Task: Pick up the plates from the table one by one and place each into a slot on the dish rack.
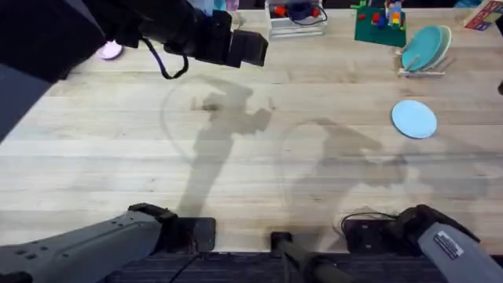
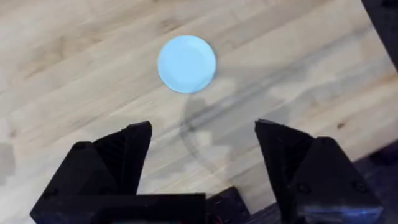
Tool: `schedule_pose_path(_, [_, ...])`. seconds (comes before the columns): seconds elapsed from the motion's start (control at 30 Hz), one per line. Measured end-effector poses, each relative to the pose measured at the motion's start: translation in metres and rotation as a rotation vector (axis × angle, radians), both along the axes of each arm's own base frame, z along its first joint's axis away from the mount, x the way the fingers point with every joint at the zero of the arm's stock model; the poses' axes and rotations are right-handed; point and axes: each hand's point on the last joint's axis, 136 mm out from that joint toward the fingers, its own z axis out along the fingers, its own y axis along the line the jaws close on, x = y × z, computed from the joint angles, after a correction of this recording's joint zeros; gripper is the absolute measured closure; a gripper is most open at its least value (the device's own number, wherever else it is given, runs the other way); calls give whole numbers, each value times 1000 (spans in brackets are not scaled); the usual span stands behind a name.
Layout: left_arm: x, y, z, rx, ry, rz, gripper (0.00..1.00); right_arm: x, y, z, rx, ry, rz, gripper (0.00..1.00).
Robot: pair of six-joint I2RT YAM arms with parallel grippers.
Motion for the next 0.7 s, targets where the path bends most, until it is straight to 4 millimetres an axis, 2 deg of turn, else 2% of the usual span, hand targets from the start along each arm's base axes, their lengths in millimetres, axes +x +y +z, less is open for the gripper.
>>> schedule_pose_path(0.17, [3,-11,8,-49,-30,-44,6,-6,-7,-1,17,-4,-69,7])
schedule_pose_path(0.47, [8,-39,28,-152,-110,-154,2,-6,-8,-1,19,-5,-73,6])
schedule_pose_path(0.7, [1,-80,40,-198,-167,-263,4,-6,-8,-2,18,-4,-78,7])
